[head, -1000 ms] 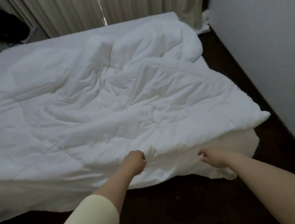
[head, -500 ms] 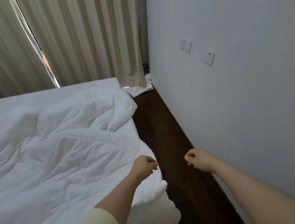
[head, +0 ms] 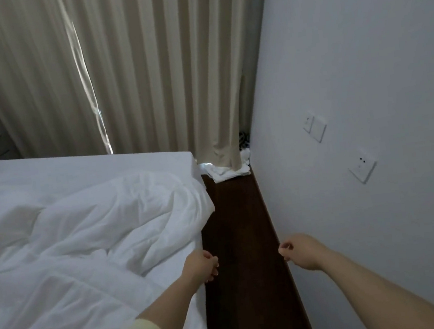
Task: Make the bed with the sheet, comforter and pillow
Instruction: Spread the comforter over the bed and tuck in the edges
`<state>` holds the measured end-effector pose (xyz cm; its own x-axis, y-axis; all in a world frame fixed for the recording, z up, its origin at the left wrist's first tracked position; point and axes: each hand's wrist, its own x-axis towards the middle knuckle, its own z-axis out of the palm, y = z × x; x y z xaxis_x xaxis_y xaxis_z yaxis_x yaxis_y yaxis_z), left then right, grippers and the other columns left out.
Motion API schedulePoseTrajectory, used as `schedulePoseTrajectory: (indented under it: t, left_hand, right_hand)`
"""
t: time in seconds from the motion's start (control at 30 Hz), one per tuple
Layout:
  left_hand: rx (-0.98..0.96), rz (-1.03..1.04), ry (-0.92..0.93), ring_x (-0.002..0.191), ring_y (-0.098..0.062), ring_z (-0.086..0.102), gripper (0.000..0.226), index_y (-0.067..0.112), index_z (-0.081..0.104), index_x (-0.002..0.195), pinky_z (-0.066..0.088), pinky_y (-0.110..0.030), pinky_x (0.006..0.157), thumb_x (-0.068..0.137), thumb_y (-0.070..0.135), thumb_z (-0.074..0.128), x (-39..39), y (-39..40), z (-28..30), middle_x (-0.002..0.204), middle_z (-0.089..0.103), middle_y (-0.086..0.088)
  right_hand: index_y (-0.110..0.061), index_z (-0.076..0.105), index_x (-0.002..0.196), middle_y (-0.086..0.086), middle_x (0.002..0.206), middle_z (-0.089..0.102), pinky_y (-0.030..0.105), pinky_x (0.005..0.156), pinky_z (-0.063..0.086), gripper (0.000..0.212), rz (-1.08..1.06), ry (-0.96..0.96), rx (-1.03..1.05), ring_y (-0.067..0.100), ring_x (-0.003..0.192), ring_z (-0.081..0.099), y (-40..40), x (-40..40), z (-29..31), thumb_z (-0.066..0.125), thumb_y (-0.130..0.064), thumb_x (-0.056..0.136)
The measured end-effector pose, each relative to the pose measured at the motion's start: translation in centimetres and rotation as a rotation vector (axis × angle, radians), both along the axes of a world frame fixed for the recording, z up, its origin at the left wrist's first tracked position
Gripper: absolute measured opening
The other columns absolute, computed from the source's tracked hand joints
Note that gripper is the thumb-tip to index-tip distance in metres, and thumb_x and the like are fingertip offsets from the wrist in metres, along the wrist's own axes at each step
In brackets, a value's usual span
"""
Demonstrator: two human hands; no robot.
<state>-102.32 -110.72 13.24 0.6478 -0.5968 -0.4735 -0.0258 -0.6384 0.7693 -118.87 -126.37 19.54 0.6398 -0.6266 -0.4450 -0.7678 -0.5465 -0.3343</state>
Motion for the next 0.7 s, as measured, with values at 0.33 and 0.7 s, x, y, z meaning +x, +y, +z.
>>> schedulePoseTrajectory:
  t: [0.33,0.7]
  left_hand:
    - [0.01,0.124,-0.002,0.057,-0.01,0.051,0.016,0.009,0.059,0.082,0.039,-0.015,0.048,0.095,0.012,0.05,10.7,-21.2,-0.8,0.069,0.057,-0.002]
    - [0.133,0.537,-0.085,0.069,-0.015,0.055,0.015,0.007,0.063,0.086,0.044,-0.025,0.064,0.091,0.01,0.049,28.4,-30.7,-5.2,0.086,0.062,-0.006]
  right_hand:
    - [-0.016,0.059,0.118,0.003,0.114,0.062,0.026,0.089,0.047,0.026,0.204,-0.03,0.121,0.011,0.094,0.054,-20.6,13.7,-4.2,0.045,-0.025,0.098]
    - [-0.012,0.06,0.118,0.007,0.116,0.063,0.03,0.089,0.048,0.029,0.429,0.001,0.129,0.021,0.105,0.06,-37.4,41.1,-5.4,0.048,-0.027,0.096]
